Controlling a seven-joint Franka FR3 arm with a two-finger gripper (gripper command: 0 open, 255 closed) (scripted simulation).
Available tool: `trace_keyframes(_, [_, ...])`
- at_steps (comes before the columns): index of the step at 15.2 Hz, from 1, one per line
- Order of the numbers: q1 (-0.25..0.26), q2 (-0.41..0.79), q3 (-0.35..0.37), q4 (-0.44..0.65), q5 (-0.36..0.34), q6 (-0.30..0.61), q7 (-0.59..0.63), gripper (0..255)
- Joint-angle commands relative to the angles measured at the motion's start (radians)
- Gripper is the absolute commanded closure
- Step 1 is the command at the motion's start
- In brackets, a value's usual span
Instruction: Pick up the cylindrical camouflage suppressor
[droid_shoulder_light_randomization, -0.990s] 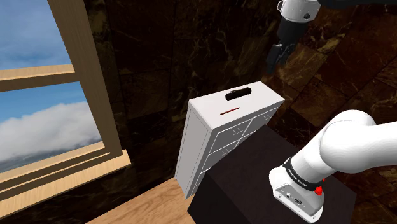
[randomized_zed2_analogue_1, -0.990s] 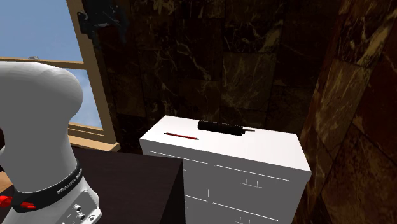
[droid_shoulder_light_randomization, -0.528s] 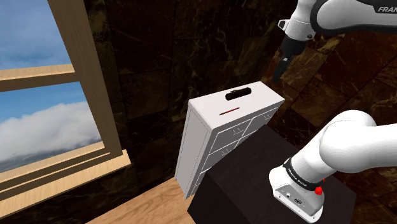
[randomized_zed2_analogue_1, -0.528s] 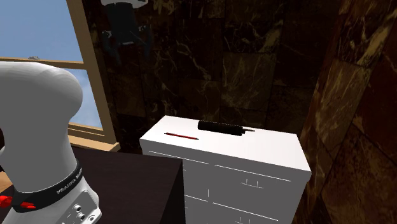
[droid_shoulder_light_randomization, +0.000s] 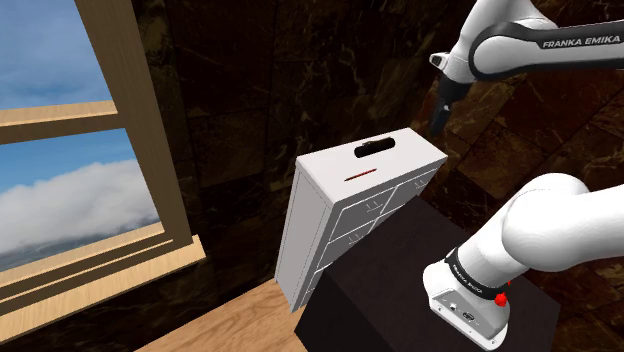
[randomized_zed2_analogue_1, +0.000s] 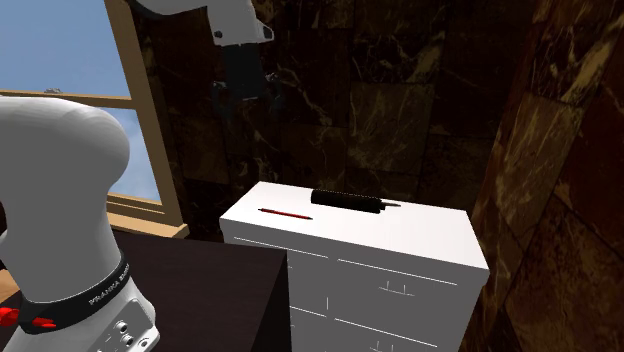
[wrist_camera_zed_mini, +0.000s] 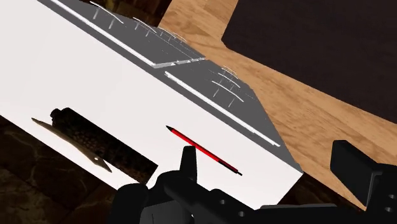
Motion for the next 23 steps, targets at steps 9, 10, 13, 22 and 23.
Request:
trace_keyframes(9, [0.119, 0.366, -0.340, 0.097, 0.014, 0.354, -0.471, 0])
trace_keyframes(10, [0.145, 0.415, -0.378, 0.116, 0.047, 0.388, -0.533, 0])
trace_keyframes(13, [0.230, 0.586, -0.484, 0.181, 0.216, 0.481, -0.762, 0])
trace_keyframes(22, [0.027, 1.099, -0.291, 0.487, 0.852, 0.523, -1.479, 0])
trace_keyframes(23, [-0.008, 1.139, -0.258, 0.528, 0.879, 0.518, -1.522, 0])
